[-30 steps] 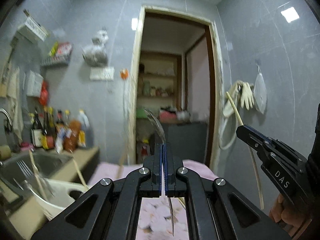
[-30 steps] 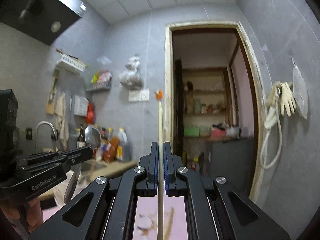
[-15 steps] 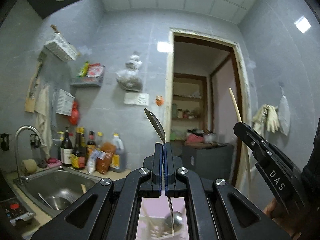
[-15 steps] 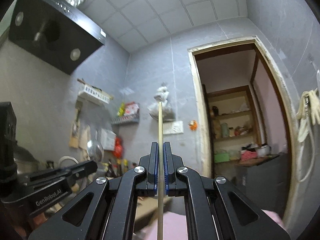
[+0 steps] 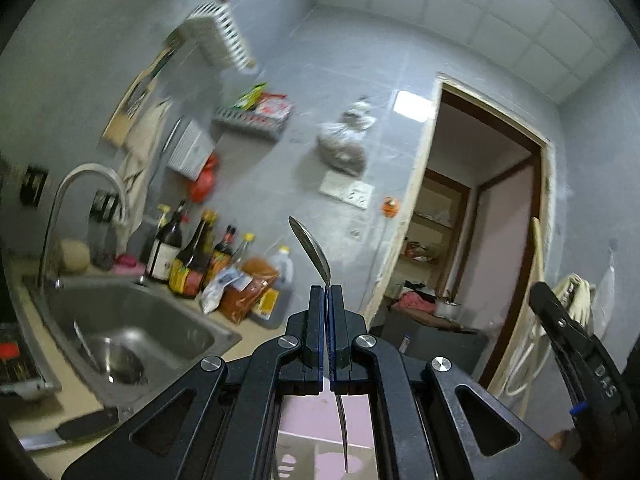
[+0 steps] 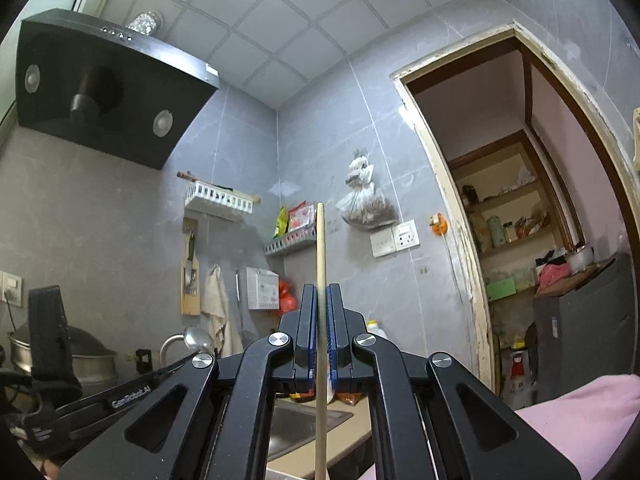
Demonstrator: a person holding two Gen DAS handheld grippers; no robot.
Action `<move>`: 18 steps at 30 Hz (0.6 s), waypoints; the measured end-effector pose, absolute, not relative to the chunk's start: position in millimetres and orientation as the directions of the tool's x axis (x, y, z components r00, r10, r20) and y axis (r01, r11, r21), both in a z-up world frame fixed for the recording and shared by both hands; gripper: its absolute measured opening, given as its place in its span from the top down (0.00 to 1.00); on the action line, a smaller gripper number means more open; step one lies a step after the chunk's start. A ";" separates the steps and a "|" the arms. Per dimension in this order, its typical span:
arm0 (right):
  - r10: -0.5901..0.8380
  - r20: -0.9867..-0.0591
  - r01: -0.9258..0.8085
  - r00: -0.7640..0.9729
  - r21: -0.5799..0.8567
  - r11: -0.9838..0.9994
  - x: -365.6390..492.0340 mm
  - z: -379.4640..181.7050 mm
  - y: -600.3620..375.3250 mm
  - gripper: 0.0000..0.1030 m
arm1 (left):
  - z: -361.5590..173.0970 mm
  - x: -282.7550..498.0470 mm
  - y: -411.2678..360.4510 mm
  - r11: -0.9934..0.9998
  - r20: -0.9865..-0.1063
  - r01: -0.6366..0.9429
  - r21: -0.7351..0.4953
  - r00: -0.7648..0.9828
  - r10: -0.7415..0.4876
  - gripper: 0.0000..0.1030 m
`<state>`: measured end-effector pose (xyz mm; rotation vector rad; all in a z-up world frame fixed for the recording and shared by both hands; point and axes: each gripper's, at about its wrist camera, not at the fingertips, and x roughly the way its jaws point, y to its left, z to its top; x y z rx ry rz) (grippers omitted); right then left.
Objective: Organize utensils
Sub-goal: 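Carry the spoon and chopstick up over the white holder with both tools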
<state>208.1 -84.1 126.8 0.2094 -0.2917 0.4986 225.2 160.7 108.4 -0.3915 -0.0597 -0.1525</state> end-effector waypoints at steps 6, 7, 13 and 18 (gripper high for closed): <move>0.436 0.310 -0.498 0.845 0.158 0.852 219.5 115.6 -81.7 0.97 | 93.3 236.6 165.0 0.907 0.064 0.124 -0.403 0.992 -0.107 0.99; 0.435 0.306 -0.496 0.847 0.158 0.854 221.7 114.8 -80.2 0.97 | 91.7 239.0 164.9 0.906 0.059 0.121 -0.406 0.993 -0.106 0.99; 0.435 0.277 -0.489 0.857 0.171 0.855 231.4 106.8 -75.4 0.97 | 79.4 250.8 157.7 0.912 0.014 0.122 -0.392 0.992 -0.127 0.99; 0.436 0.256 -0.483 0.863 0.164 0.860 237.1 101.6 -69.4 0.97 | 73.3 255.8 155.6 0.903 0.003 0.166 -0.397 0.984 -0.179 0.99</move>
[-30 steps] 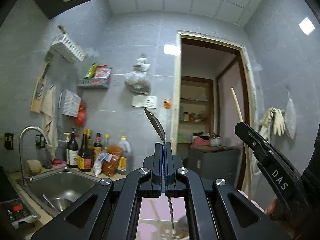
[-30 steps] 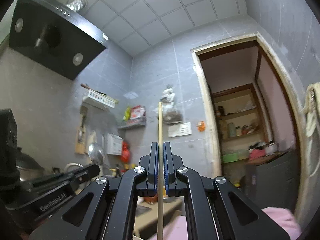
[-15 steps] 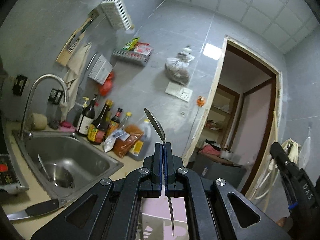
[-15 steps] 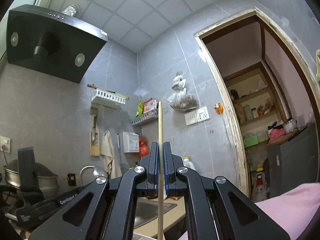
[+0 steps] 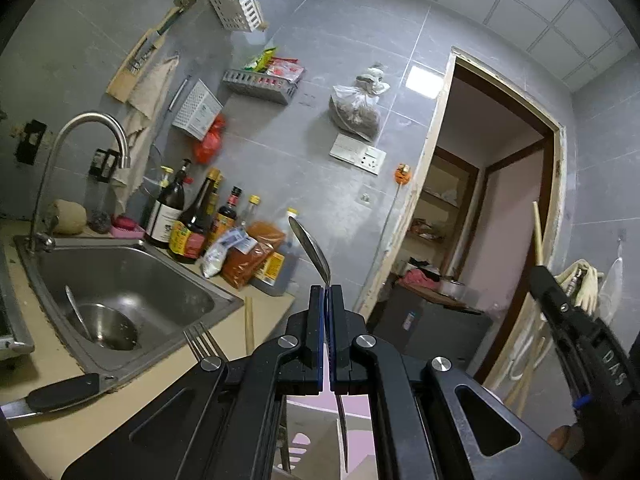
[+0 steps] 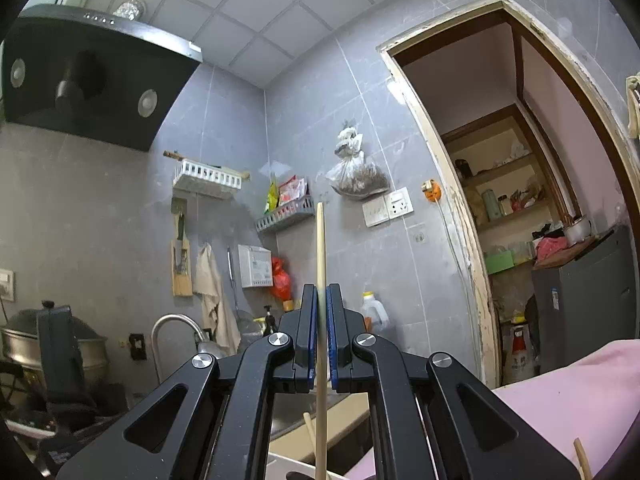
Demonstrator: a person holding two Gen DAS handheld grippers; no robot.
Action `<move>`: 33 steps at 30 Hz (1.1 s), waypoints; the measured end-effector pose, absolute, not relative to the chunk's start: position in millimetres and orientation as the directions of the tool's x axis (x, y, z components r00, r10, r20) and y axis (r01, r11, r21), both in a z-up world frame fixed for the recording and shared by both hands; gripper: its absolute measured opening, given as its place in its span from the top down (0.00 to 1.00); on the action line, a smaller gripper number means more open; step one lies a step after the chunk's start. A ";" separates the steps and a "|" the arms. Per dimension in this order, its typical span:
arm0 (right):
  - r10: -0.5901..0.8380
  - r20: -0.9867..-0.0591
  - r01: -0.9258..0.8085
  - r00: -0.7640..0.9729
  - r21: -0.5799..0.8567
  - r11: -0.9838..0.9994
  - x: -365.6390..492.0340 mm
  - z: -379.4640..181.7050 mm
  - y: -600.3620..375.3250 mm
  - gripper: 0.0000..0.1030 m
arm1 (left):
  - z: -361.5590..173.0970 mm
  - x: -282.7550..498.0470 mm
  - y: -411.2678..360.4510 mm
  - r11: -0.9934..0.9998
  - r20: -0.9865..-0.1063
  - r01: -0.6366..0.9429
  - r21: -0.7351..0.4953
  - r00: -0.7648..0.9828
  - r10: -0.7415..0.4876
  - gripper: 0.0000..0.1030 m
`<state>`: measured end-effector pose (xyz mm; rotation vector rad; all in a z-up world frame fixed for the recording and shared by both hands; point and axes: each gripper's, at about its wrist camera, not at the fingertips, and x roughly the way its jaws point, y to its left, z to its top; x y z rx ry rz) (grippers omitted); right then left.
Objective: Organize utensils
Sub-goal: 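Carry the spoon and chopstick up over the white holder with both tools, then open both tools to release the spoon and chopstick into the holder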
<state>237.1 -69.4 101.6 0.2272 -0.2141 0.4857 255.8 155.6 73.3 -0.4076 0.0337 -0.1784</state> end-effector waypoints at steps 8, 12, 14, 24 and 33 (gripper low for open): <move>0.430 0.236 -0.469 0.871 0.144 0.871 239.9 94.0 -63.4 0.97 | 66.9 259.9 158.4 0.889 -0.013 0.172 -0.424 0.981 -0.196 0.99; 0.429 0.222 -0.464 0.875 0.140 0.875 241.9 90.2 -60.9 0.97 | 65.3 260.7 156.5 0.893 -0.013 0.171 -0.417 0.981 -0.194 0.99; 0.428 0.214 -0.460 0.878 0.137 0.877 243.1 87.2 -59.2 0.97 | 63.7 260.9 156.0 0.893 -0.015 0.170 -0.416 0.981 -0.193 0.99; 0.434 0.175 -0.458 0.883 0.127 0.880 245.8 77.4 -55.6 0.97 | 52.7 252.8 129.0 0.951 -0.036 0.159 -0.265 0.984 -0.174 0.99; 0.439 0.162 -0.460 0.884 0.126 0.879 244.4 76.0 -56.4 0.95 | 48.5 246.7 126.3 0.947 -0.043 0.181 -0.264 0.979 -0.199 0.97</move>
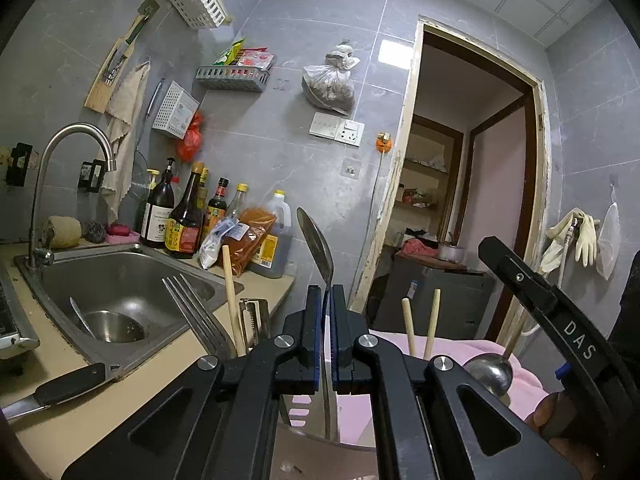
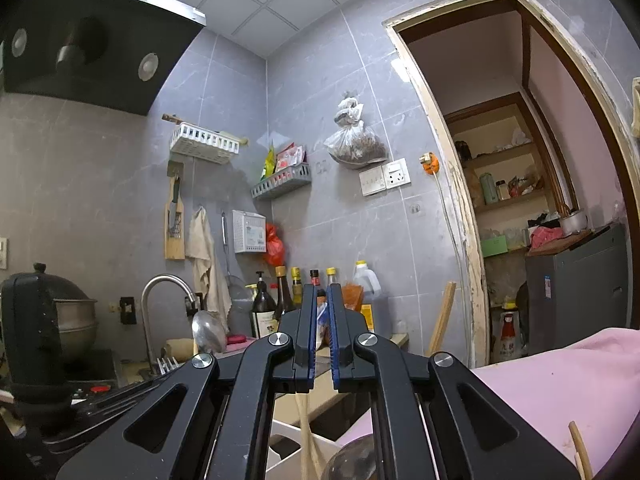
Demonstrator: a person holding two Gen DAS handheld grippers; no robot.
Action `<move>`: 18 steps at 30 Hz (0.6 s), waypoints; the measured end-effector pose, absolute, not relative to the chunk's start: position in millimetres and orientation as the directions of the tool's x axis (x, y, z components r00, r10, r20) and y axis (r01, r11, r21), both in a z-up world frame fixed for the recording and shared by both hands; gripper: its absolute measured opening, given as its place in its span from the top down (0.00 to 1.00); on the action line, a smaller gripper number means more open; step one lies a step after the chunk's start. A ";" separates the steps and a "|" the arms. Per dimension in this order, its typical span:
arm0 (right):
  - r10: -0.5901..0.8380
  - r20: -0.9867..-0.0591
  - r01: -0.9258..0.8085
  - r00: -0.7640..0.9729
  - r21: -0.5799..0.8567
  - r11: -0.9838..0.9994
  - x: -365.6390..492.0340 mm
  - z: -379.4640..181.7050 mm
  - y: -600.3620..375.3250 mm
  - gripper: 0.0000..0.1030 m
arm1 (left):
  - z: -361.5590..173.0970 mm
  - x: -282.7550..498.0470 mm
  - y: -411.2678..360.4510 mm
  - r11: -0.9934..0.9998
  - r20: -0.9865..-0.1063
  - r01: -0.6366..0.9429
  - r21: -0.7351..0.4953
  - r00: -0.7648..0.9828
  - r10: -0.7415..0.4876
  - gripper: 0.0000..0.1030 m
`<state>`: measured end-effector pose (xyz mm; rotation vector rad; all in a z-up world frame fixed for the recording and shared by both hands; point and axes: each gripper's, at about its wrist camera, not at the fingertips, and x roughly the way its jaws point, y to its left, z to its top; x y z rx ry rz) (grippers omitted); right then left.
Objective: Organize utensils
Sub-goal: 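Open both tools to release the spoon and chopstick into the holder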
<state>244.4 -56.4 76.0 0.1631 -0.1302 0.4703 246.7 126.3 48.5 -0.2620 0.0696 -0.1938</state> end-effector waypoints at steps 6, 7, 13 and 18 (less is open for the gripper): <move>0.432 0.179 -0.456 0.884 0.131 0.880 236.6 82.2 -61.6 0.80 | 57.4 239.9 128.2 0.937 -0.030 0.202 -0.285 0.975 -0.220 0.83; 0.432 0.183 -0.457 0.883 0.131 0.880 234.9 83.8 -62.8 0.80 | 59.0 239.6 128.2 0.936 -0.031 0.206 -0.287 0.974 -0.224 0.82; 0.414 0.221 -0.441 0.883 0.091 0.893 218.1 100.3 -72.9 0.74 | 76.1 228.1 121.7 0.933 -0.001 0.240 -0.270 0.968 -0.249 0.69; 0.392 0.246 -0.422 0.886 0.077 0.904 204.2 113.0 -93.8 0.48 | 89.6 217.0 111.4 0.932 0.009 0.262 -0.249 0.963 -0.268 0.54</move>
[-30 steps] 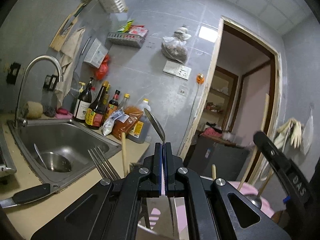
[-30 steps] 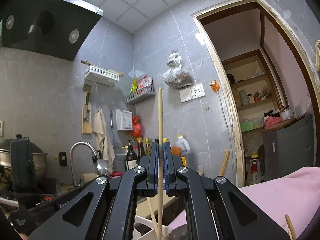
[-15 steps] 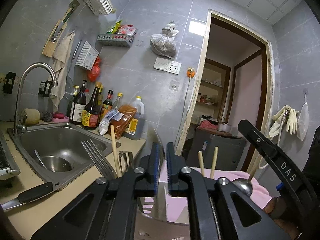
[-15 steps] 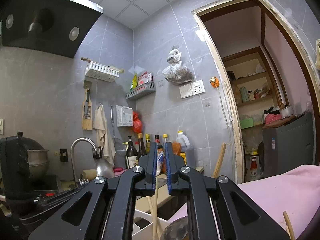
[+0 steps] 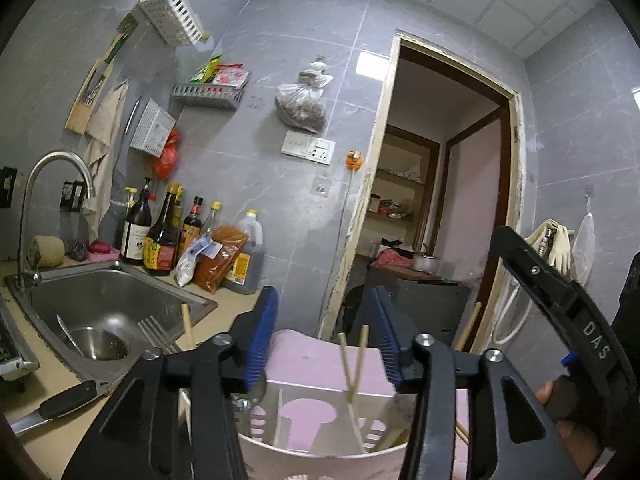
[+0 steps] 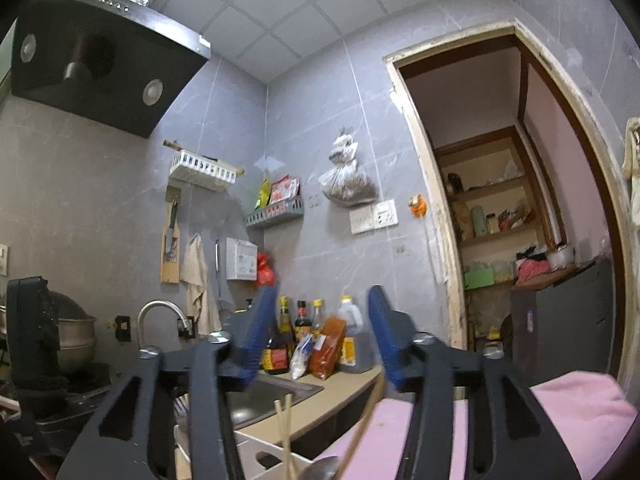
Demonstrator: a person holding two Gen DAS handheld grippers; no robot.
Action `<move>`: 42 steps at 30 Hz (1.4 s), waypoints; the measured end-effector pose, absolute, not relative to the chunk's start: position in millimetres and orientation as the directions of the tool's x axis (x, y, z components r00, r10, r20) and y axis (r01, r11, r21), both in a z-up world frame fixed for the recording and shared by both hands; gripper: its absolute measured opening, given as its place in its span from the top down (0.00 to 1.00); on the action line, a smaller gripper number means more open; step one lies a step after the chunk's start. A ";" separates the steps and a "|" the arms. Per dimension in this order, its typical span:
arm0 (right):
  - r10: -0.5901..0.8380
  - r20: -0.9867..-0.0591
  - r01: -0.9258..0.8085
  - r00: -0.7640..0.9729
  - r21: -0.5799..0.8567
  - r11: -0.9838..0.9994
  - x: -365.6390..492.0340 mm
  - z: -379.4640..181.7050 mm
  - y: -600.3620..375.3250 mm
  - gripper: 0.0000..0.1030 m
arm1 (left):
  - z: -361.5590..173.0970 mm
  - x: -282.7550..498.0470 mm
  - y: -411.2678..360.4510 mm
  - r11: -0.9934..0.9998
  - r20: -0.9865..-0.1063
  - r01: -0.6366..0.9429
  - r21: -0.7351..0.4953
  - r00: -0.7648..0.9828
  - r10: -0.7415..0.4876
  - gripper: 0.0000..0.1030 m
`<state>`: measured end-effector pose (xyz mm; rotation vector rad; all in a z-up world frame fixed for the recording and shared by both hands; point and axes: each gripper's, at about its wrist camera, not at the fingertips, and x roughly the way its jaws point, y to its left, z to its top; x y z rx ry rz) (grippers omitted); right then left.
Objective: Organize utensils
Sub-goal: 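Open both tools to release the spoon and chopstick into the holder, then move both tools back over the last chopstick on the table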
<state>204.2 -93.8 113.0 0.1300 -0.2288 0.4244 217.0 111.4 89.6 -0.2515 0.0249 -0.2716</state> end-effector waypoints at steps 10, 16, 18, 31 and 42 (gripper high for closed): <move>0.326 0.237 -0.340 0.915 0.020 0.940 166.6 126.7 -151.9 0.12 | 106.7 191.4 68.9 0.936 0.001 0.311 -0.163 0.949 -0.315 0.18; 0.286 0.194 -0.297 0.938 0.026 0.955 149.6 124.1 -189.5 0.00 | 105.3 181.1 33.7 0.922 -0.042 0.369 -0.113 0.926 -0.376 0.17; 0.271 0.176 -0.280 0.946 0.027 0.960 146.2 123.0 -200.9 0.00 | 102.7 178.5 21.0 0.917 -0.063 0.388 -0.092 0.917 -0.394 0.16; 0.171 -0.031 -0.169 0.985 0.041 0.985 141.6 94.9 -273.0 0.00 | 70.6 182.1 -45.1 0.865 -0.269 0.497 -0.069 0.826 -0.496 0.16; 0.202 -0.312 -0.175 0.928 0.113 0.978 174.4 62.7 -309.7 0.04 | 22.4 210.9 -99.6 0.803 -0.557 0.579 -0.140 0.624 -0.548 0.17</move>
